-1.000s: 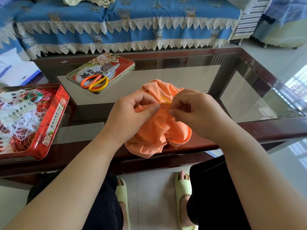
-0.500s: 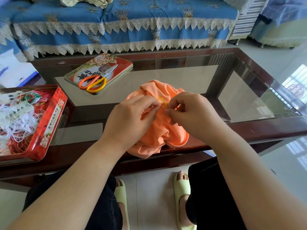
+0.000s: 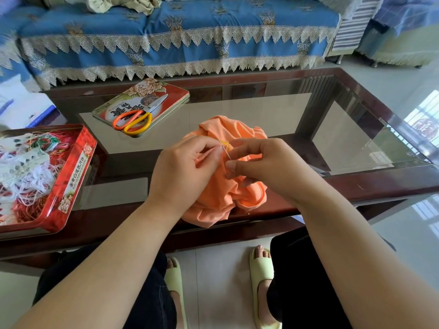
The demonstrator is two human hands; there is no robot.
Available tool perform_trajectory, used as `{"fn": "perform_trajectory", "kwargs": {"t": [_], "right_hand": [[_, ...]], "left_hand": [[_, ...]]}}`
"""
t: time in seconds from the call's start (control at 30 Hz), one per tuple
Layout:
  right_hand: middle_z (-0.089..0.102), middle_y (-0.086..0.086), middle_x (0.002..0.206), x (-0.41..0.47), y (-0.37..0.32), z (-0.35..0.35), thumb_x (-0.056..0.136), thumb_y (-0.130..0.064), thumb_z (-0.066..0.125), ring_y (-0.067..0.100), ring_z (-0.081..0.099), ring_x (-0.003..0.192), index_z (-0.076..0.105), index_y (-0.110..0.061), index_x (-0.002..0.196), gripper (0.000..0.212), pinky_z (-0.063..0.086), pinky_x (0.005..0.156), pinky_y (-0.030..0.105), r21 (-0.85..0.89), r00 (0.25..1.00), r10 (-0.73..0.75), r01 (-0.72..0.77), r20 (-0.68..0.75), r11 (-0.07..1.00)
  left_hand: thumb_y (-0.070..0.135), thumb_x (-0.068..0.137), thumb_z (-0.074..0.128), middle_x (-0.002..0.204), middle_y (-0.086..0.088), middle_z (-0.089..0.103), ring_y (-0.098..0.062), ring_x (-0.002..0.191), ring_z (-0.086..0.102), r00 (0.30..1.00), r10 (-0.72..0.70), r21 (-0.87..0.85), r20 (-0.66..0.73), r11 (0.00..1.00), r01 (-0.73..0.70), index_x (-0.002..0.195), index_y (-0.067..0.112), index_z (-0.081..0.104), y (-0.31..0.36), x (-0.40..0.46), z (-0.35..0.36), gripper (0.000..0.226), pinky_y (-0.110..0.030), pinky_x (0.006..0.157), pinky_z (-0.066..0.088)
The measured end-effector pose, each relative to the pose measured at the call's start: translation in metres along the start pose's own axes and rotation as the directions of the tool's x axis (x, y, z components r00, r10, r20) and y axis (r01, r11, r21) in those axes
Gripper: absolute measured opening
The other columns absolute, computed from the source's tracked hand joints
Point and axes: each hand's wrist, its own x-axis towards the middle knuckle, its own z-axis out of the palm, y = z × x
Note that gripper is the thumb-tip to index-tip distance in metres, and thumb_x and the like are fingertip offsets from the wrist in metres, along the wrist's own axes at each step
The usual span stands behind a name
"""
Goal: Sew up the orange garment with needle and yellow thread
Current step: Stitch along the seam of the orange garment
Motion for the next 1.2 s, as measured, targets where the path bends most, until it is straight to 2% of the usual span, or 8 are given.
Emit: {"fn": "perform_trajectory", "kwargs": {"t": [0.23, 0.33, 0.5, 0.63, 0.8, 0.93, 1.07, 1.2], "right_hand": [[0.067, 0.008, 0.069, 0.001, 0.002, 0.005, 0.089, -0.032, 0.065, 0.014, 0.058, 0.053, 0.067, -0.006, 0.075, 0.030, 0.051, 0.058, 0.026, -0.078, 0.996, -0.062, 0.057, -0.057, 0.995], [0.065, 0.020, 0.071, 0.001, 0.001, 0.007, 0.089, -0.037, 0.063, 0.012, 0.052, 0.051, 0.068, -0.002, 0.078, 0.036, 0.048, 0.057, 0.029, -0.041, 0.993, -0.079, 0.076, -0.088, 0.996], [0.063, 0.018, 0.074, 0.001, 0.002, 0.003, 0.088, -0.038, 0.064, 0.016, 0.050, 0.061, 0.069, -0.012, 0.077, 0.028, 0.049, 0.064, 0.039, -0.089, 0.996, -0.072, 0.076, 0.049, 0.993], [0.058, -0.005, 0.076, 0.002, 0.002, 0.007, 0.090, -0.030, 0.064, 0.008, 0.048, 0.066, 0.069, -0.011, 0.077, 0.023, 0.046, 0.065, 0.030, -0.112, 0.987, -0.156, 0.150, -0.044, 0.982], [0.056, -0.014, 0.080, 0.003, 0.003, 0.008, 0.091, -0.032, 0.062, 0.002, 0.051, 0.068, 0.071, -0.015, 0.079, 0.022, 0.044, 0.061, 0.017, -0.138, 0.980, -0.163, 0.147, -0.116, 0.980], [0.068, 0.000, 0.090, 0.003, 0.004, 0.002, 0.087, -0.037, 0.065, 0.025, 0.059, 0.077, 0.072, -0.012, 0.080, 0.027, 0.051, 0.070, 0.040, -0.066, 0.946, -0.198, 0.188, -0.255, 0.980], [0.067, -0.003, 0.089, 0.011, 0.008, -0.011, 0.093, -0.044, 0.055, 0.013, 0.062, 0.085, 0.068, -0.028, 0.081, 0.024, 0.054, 0.080, 0.041, -0.048, 0.826, -0.195, 0.200, -0.528, 0.979], [0.072, 0.009, 0.091, 0.011, 0.007, -0.009, 0.092, -0.042, 0.057, 0.023, 0.065, 0.089, 0.075, -0.014, 0.089, 0.033, 0.054, 0.084, 0.041, -0.055, 0.968, -0.112, 0.102, -0.225, 0.993]], "left_hand": [[0.022, 0.094, 0.060, 0.093, 0.003, 0.070, -0.009, 0.088, 0.065, 0.997, 0.073, -0.047, 0.034, 0.996, -0.071, 0.098, 0.012, 0.071, 0.001, 0.000, 0.001, 0.016, -0.021, 0.077, 0.053], [0.022, 0.094, 0.060, 0.096, 0.007, 0.069, -0.008, 0.092, 0.065, 0.995, 0.085, -0.115, 0.043, 0.990, -0.080, 0.099, 0.014, 0.071, 0.002, 0.001, 0.001, 0.015, -0.019, 0.081, 0.051], [0.023, 0.094, 0.063, 0.092, 0.005, 0.069, -0.009, 0.089, 0.064, 0.999, 0.034, -0.108, 0.021, 0.994, -0.032, 0.097, 0.014, 0.071, -0.002, 0.001, 0.000, 0.013, -0.016, 0.079, 0.050], [0.024, 0.092, 0.059, 0.099, 0.011, 0.067, -0.004, 0.095, 0.064, 0.996, 0.069, -0.167, 0.064, 0.984, -0.057, 0.104, 0.013, 0.071, 0.000, 0.001, 0.000, 0.020, -0.014, 0.085, 0.050], [0.024, 0.093, 0.063, 0.095, 0.018, 0.065, 0.006, 0.095, 0.061, 0.996, 0.003, -0.227, 0.088, 0.974, 0.017, 0.102, 0.021, 0.069, 0.002, 0.002, -0.003, 0.012, -0.007, 0.080, 0.045], [0.030, 0.091, 0.061, 0.094, 0.017, 0.067, 0.002, 0.091, 0.061, 0.987, -0.119, -0.305, 0.106, 0.941, 0.146, 0.100, 0.026, 0.067, 0.005, 0.002, -0.006, 0.011, -0.007, 0.075, 0.045], [0.029, 0.089, 0.063, 0.091, 0.025, 0.065, 0.004, 0.088, 0.061, 0.981, -0.131, -0.323, 0.140, 0.931, 0.171, 0.099, 0.032, 0.067, 0.007, 0.002, -0.007, 0.011, -0.007, 0.076, 0.044], [0.031, 0.086, 0.063, 0.089, 0.031, 0.068, 0.005, 0.090, 0.064, 0.967, -0.103, -0.385, 0.234, 0.903, 0.189, 0.095, 0.037, 0.067, 0.014, 0.001, -0.004, 0.012, -0.007, 0.078, 0.044]]}}
